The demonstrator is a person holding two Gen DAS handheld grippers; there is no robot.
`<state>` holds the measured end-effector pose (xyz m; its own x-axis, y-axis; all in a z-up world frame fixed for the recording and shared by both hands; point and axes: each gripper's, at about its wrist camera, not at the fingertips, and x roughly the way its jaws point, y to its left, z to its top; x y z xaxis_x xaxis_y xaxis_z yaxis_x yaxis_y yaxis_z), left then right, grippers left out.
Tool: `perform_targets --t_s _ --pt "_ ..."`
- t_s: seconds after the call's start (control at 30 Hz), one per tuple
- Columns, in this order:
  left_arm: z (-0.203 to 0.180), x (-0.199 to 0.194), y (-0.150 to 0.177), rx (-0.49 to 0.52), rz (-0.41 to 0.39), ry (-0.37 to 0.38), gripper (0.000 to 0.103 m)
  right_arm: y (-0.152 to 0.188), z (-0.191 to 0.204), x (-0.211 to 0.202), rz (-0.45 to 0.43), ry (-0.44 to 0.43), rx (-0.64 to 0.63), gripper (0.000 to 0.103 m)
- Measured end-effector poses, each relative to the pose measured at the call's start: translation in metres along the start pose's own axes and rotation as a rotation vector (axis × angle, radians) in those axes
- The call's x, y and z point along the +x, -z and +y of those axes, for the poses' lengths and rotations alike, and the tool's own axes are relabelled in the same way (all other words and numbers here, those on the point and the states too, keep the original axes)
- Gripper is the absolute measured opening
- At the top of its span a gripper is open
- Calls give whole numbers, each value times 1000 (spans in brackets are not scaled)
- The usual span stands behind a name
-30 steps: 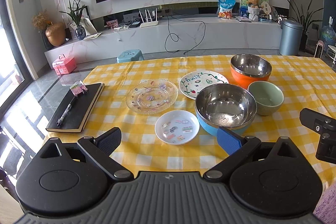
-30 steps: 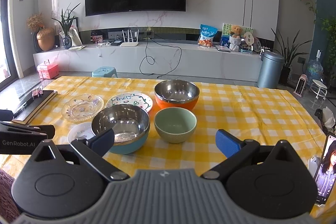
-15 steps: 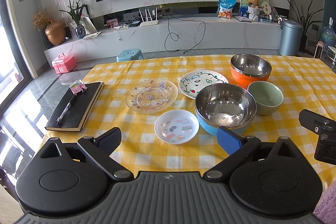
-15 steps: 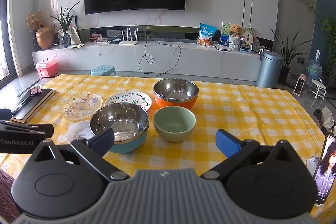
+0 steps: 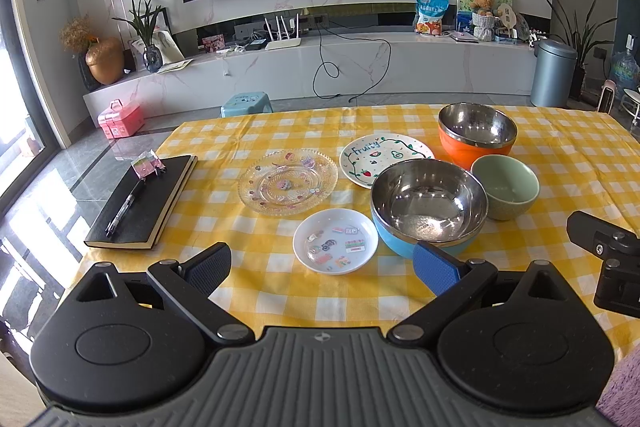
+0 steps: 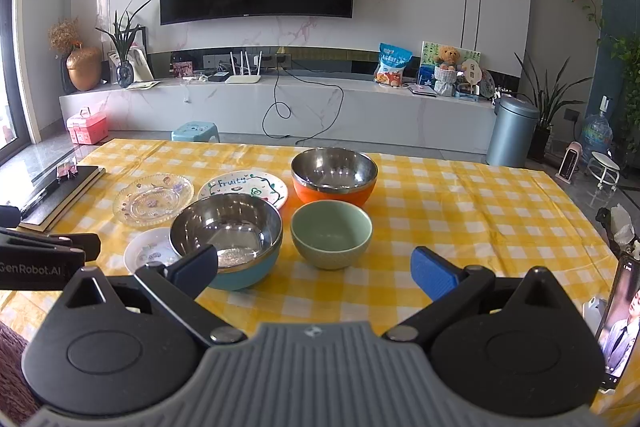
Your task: Organize plates and bowls
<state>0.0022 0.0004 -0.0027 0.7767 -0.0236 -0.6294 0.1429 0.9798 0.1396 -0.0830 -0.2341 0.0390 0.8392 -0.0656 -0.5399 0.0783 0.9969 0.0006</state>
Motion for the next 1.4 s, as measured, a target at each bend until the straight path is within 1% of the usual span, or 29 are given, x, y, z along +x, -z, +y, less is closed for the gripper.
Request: perform_targets --t_s 1.23,1.4 --pt "-1 4 5 -4 6 4 103 4 0 1 11 6 -14 100" --pt "-14 -7 6 48 -13 -24 103 2 2 4 49 6 -37 100"
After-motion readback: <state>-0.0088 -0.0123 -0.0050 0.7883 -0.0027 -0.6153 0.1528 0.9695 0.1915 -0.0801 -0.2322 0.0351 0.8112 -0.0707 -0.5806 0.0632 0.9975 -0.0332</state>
